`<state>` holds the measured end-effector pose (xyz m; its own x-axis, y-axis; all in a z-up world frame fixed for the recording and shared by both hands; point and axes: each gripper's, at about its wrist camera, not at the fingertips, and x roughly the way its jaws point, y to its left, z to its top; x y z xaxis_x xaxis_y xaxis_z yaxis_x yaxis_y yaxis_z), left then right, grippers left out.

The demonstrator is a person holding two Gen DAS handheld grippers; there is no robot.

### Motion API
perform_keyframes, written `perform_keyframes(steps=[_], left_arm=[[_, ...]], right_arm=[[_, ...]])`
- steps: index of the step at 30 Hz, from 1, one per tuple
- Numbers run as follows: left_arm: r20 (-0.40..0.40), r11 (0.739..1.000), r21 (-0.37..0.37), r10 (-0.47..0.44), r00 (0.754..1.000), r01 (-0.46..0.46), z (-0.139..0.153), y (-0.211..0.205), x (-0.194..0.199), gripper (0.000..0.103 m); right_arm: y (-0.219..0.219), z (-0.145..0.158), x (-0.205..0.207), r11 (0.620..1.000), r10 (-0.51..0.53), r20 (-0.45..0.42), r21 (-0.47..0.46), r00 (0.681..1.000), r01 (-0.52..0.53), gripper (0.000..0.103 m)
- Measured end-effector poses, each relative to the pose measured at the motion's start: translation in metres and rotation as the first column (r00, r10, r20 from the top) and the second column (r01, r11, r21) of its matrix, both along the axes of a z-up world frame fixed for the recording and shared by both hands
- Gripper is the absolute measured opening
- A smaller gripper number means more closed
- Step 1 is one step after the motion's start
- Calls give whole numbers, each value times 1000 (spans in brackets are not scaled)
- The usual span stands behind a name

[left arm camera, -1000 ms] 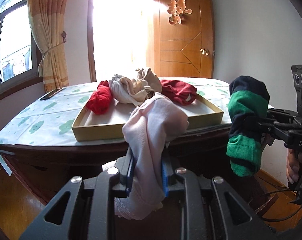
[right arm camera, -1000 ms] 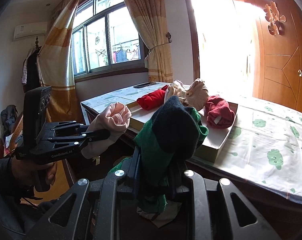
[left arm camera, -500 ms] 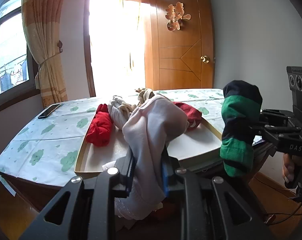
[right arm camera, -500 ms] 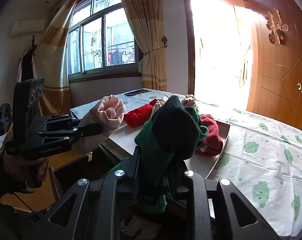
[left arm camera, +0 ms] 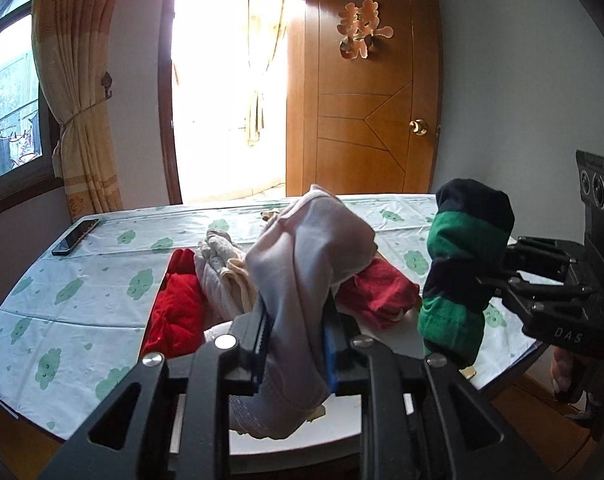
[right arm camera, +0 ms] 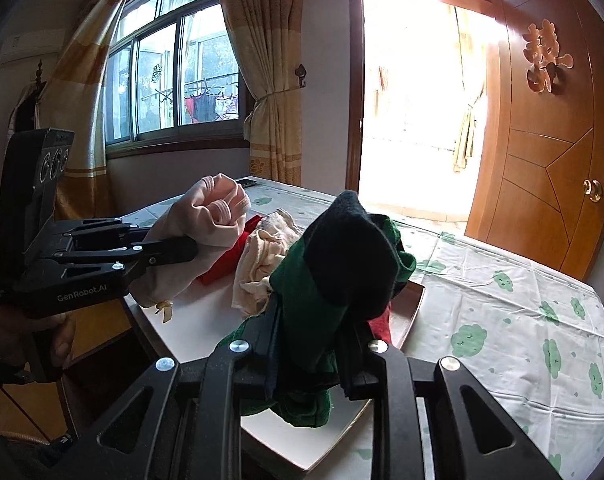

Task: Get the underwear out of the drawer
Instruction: 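Carry the white underwear and striped garment over the tray with both tools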

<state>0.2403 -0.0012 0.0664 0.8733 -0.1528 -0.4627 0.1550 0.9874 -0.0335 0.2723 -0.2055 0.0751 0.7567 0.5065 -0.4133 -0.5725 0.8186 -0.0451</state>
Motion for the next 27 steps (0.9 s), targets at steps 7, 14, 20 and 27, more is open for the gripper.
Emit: perform_keyframes(steps=[7, 14, 20, 27], left_arm=[[-21, 999, -45, 20, 1000, -21, 11, 4, 42, 21], [-115, 992, -104, 59, 992, -71, 1, 15, 88, 21], [-195, 974, -193, 78, 978, -116, -9, 25, 121, 21], [-270, 965, -225, 72, 960, -136, -27, 25, 150, 21]], right_arm=[[4, 0, 38, 998, -51, -30, -46, 998, 50, 25], [27, 2, 76, 990, -77, -52, -121, 996, 70, 25], [50, -1, 102, 979, -90, -74, -189, 993, 75, 25], [65, -16, 134, 969, -118, -139, -231, 983, 84, 26]])
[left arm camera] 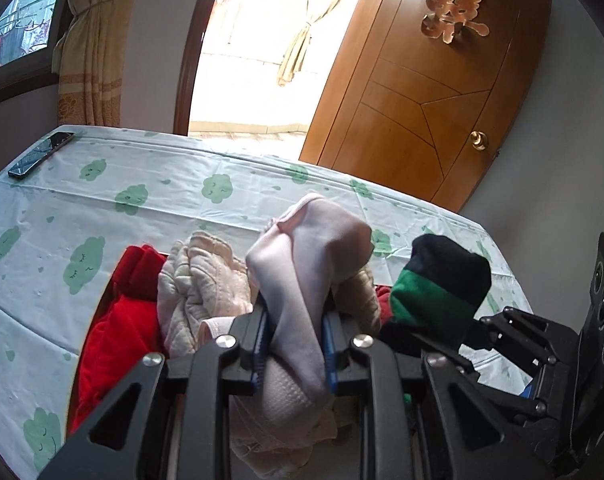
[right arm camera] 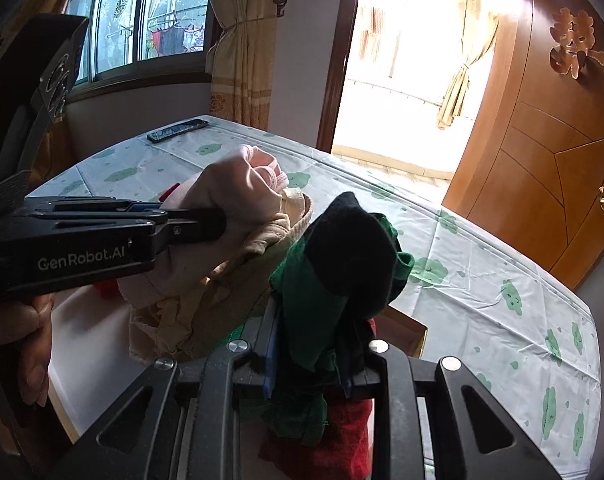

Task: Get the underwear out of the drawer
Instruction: 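Carry the white underwear and striped garment over the tray with both tools, then open both tools to drop the garments into the tray, then lower both open tools back into the drawer toward the socks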

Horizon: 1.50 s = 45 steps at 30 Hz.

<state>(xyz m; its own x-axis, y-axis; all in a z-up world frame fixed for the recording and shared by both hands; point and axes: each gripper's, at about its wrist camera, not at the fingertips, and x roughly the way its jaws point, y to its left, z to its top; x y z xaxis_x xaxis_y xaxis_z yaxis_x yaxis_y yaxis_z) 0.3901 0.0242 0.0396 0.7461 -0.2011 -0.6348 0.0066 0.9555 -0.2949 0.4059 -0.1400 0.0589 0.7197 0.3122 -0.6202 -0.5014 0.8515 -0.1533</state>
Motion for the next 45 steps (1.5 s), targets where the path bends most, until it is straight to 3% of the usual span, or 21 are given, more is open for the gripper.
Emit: perform_keyframes(steps=[10, 13, 16, 17, 24, 31, 38, 45], left_arm=[[11, 996, 85, -16, 1000, 15, -14, -15, 7, 27], [15, 995, 94, -31, 999, 29, -11, -18, 4, 34], [31, 994, 100, -43, 999, 40, -5, -20, -4, 57], [36, 994, 107, -40, 999, 36, -3, -21, -7, 65], [78, 993, 116, -27, 997, 18, 10, -22, -28, 68], [131, 993, 115, -47, 990, 32, 21, -8, -71, 72], [153, 996, 75, -67, 986, 56, 24, 5, -107, 75], [161, 990, 105, -105, 981, 89, 13, 2, -144, 76]], right_arm=[[-8, -18, 25, 999, -34, -100, 39, 994, 38, 30], [-11, -16, 24, 997, -48, -96, 48, 994, 53, 45], [-16, -9, 16, 996, -58, -76, 63, 995, 63, 67], [-16, -6, 12, 996, -59, -64, 68, 996, 63, 70], [-22, 12, -16, 992, -75, -8, 102, 997, 76, 72], [-27, 29, -66, 989, -18, 42, 150, 999, 11, 76], [-35, 26, -127, 985, 46, 84, 163, 995, -59, 77], [-40, 11, -174, 979, 102, 104, 164, 989, -118, 78]])
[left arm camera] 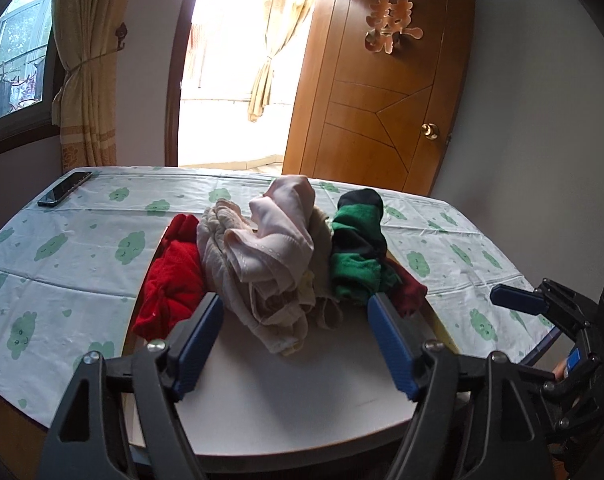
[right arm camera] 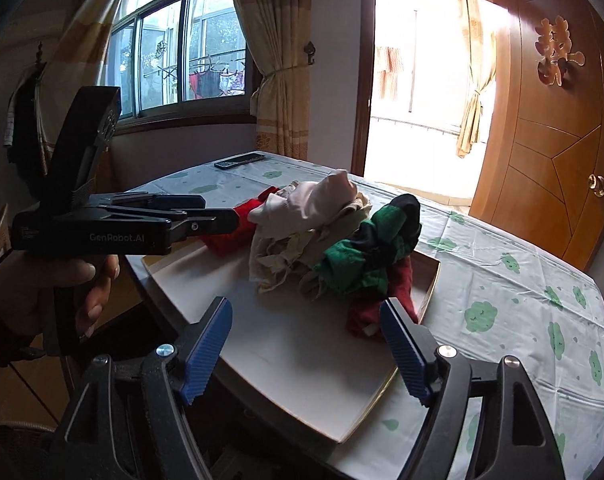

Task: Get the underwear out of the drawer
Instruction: 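Lower both open tools back into the drawer toward the socks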

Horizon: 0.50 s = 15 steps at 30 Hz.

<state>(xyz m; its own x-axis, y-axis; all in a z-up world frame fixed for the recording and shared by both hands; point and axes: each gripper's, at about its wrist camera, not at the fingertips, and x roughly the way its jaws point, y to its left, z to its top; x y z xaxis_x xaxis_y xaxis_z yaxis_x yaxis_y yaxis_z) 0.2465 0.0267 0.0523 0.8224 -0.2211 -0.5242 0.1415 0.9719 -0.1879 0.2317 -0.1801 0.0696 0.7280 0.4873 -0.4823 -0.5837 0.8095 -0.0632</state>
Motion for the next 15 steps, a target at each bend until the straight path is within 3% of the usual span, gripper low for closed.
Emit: perform_keyframes(steps=[5, 15], left_arm=[[-15, 999, 18, -37, 999, 37, -19, -1, -28, 77], [-99, 990, 126, -42, 994, 55, -79, 8, -78, 79]], right_arm=[[-2, -25, -33, 999, 53, -17, -8, 998, -53, 79], [8, -111, -60, 987, 118, -165, -88, 979, -134, 79]])
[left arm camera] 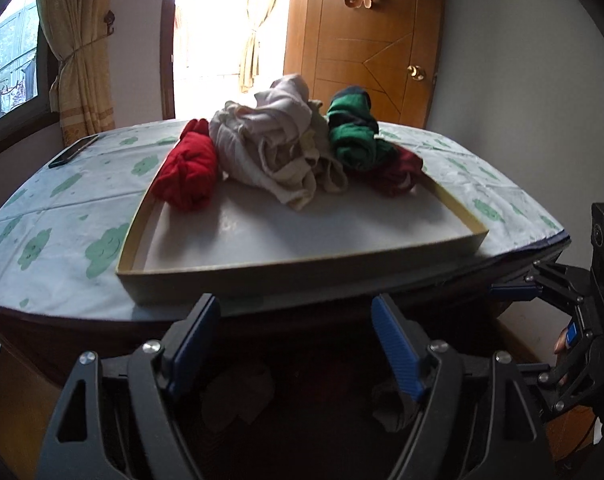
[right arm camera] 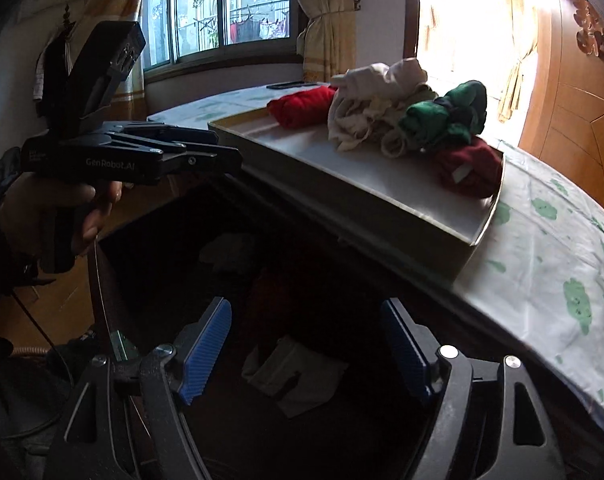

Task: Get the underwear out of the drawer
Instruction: 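Lower both open tools back into the drawer toward the socks, then grasp the grey sock with the right tool while the left tool grasps the beige sock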

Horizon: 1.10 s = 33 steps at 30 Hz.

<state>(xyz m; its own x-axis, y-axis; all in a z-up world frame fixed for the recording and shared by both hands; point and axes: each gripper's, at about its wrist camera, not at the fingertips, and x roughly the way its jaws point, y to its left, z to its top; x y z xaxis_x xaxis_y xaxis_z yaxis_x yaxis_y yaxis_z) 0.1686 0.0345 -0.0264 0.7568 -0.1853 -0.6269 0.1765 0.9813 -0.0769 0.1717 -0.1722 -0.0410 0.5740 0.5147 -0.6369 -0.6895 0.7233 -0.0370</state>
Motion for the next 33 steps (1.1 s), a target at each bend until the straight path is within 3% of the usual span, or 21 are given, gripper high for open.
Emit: perform_keyframes(steps=[12, 21, 24, 29, 33], left_arm=[[-171, 992, 123, 22, 985, -1, -50, 10, 0, 79], [-361, 981, 172, -25, 932, 92, -80, 4, 23, 80], [-381, 976, 190, -30, 924, 110, -83, 1, 30, 80], [-458, 970, 180, -65, 887, 164, -94, -6, 43, 80], [-473, 960, 201, -80, 877, 196, -98, -13, 48, 80]], right_arm=[[34, -44, 3, 980, 71, -84, -181, 994, -86, 79], [55, -78, 20, 946, 65, -213, -297, 975, -128, 79], [60, -83, 25, 939, 61, -242, -316, 968, -138, 79], [68, -93, 28, 928, 57, -260, -342, 964, -148, 79], [68, -95, 31, 930, 50, -272, -338, 961, -144, 76]])
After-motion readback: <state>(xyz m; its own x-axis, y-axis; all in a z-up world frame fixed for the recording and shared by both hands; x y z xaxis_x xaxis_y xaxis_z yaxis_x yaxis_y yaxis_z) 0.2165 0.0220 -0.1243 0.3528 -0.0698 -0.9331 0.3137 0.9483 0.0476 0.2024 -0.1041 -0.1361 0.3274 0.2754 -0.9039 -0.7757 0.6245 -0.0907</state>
